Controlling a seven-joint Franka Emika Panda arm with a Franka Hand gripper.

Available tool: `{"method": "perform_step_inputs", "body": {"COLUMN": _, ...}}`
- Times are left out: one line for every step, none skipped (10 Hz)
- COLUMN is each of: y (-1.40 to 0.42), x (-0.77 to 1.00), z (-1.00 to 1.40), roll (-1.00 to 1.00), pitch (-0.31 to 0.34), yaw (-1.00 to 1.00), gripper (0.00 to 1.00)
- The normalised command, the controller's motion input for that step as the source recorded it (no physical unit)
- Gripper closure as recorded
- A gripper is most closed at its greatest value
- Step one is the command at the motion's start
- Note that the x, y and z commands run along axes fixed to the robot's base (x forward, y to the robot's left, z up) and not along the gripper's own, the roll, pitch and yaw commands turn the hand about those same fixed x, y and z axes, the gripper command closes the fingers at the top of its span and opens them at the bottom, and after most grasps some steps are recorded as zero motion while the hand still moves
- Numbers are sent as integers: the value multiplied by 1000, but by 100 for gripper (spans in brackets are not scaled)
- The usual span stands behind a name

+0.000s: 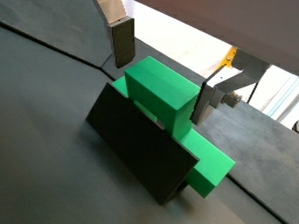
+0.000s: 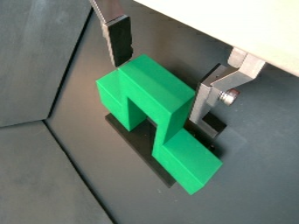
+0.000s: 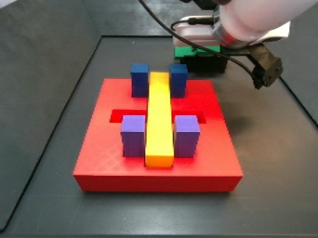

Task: Pick up the green object. Move up. Place the green object on the fixture. Regrasp the green object. Move to above the board. Insert the green object.
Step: Regrasp the green object.

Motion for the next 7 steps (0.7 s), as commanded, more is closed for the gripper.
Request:
{"method": "perform_step_inputs", "body": {"y": 100, "x": 154, "z": 0, "roll": 17, "pitch": 0, "yaw": 0, "gripper": 0}}
{"method": "perform_step_inputs", "body": {"y": 114, "x": 180, "z": 0, "roll": 66, "pitch": 0, "yaw": 0, "gripper": 0}}
{"method": "perform_step_inputs", "body": {"y": 134, "x": 237, "z": -6, "roll": 143, "pitch": 0, "yaw": 0, "gripper": 0}}
{"method": "perform_step_inputs", "body": {"y": 91, "x": 214, "z": -143, "roll": 226, "pitch": 0, "yaw": 0, "gripper": 0}}
{"method": "perform_step_inputs", "body": {"y": 43, "x": 223, "z": -234, "roll": 237, "pitch": 0, "yaw": 0, "gripper": 0}}
{"method": "perform_step_inputs", "body": {"y": 23, "x": 191, "z": -254, "roll": 211, "pitch": 0, "yaw": 0, "gripper": 0}}
{"method": "perform_step_inputs", "body": {"y": 14, "x": 120, "z": -203, "roll": 123, "pitch": 0, "yaw": 0, "gripper": 0}}
